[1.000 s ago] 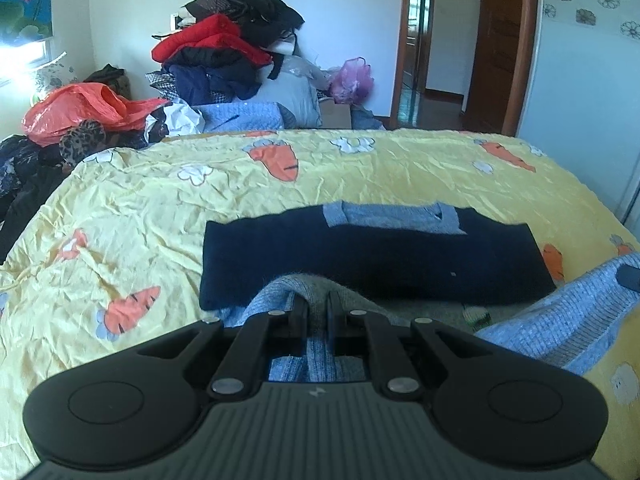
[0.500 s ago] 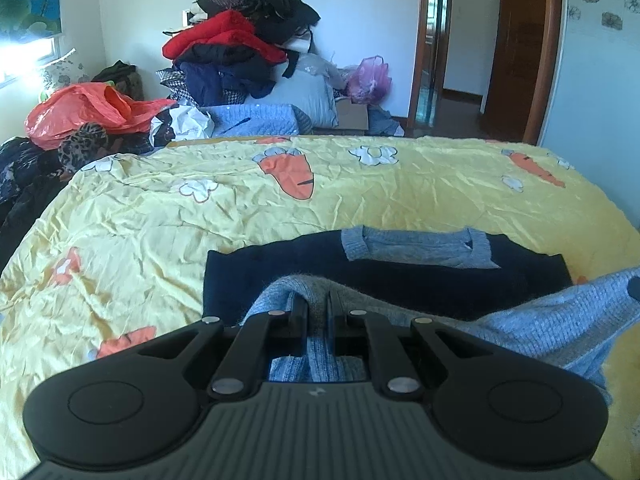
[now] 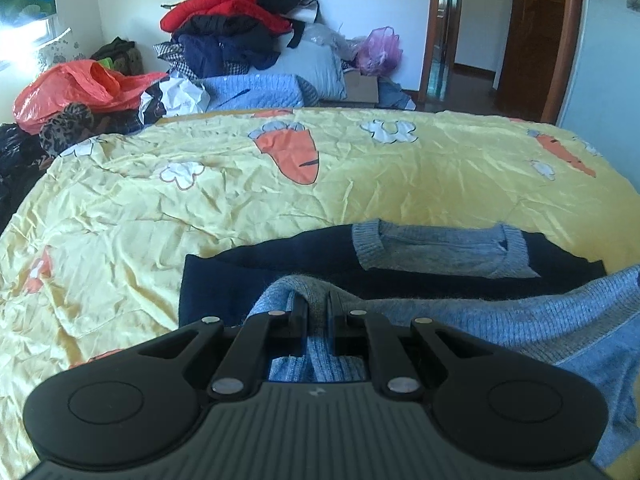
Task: Fold small clothes
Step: 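Lift the hem with both grippers and fold it toward the collar, then open both grippers to release the hem onto the folded sleeves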
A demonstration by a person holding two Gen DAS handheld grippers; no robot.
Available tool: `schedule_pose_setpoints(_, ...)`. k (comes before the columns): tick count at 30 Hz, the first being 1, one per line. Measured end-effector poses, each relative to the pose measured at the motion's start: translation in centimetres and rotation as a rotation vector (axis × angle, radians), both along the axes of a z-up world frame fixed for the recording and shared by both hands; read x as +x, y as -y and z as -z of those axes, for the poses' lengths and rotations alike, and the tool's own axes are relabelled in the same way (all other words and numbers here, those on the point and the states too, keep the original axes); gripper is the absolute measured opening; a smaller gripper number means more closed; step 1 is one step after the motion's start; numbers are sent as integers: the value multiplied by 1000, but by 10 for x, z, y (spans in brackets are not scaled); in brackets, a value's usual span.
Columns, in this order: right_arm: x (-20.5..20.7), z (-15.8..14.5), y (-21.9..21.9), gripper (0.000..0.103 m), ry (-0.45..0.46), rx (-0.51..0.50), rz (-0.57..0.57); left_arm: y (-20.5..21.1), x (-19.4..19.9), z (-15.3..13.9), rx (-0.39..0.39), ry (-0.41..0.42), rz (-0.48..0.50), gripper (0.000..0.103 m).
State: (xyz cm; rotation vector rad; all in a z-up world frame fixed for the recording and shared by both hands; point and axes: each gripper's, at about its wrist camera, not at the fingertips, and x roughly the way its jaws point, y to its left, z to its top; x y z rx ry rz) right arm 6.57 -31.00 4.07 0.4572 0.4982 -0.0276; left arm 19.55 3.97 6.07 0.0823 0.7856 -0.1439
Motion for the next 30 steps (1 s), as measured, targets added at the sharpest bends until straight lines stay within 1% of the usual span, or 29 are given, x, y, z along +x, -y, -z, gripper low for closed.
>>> schedule_pose_setpoints(3,17,8,4,17,-22,40,3,0,15,9,-12,-24,-17,9)
schedule_pose_setpoints(9,50,28,14,17,-94,110,26,-5,43,34,-68,-130,-49,10)
schedule_pose_setpoints(13,63,38,15,19,-135,101,17,-13,47,38,-107,-179,-46,12)
schedule_pose_setpoints(15,70,41,16,20,-155,105,16,-20,52,37,-150,-216,-50,14)
schedule_pose_setpoints(16,73,43,18,21,-163,116,15,-26,56,36,-190,-242,-59,15)
schedule_pose_setpoints(17,75,45,20,23,-172,131,15,-31,59,36,-226,-264,-70,17)
schedule_pose_setpoints(19,81,49,25,24,-195,173,23,-42,66,34,-282,-299,-99,18)
schedule_pose_setpoints(20,85,52,26,26,-206,190,26,-46,67,33,-286,-304,-111,19)
schedule_pose_setpoints(22,90,53,25,28,-221,184,19,-52,67,28,-263,-287,-133,28)
schedule_pose_setpoints(23,92,54,23,30,-227,168,13,-54,65,25,-254,-276,-136,41)
schedule_pose_setpoints(24,95,54,21,31,-233,159,6,-56,63,21,-240,-265,-136,50)
schedule_pose_setpoints(25,97,54,20,37,-235,159,-3,-58,58,17,-223,-249,-125,54)
schedule_pose_setpoints(26,98,54,19,43,-233,165,-11,-59,53,13,-208,-233,-104,56)
schedule_pose_setpoints(27,100,54,18,45,-233,167,-18,-59,47,10,-188,-223,-69,56)
schedule_pose_setpoints(30,103,52,16,46,-239,158,-23,-59,26,8,-153,-230,32,56)
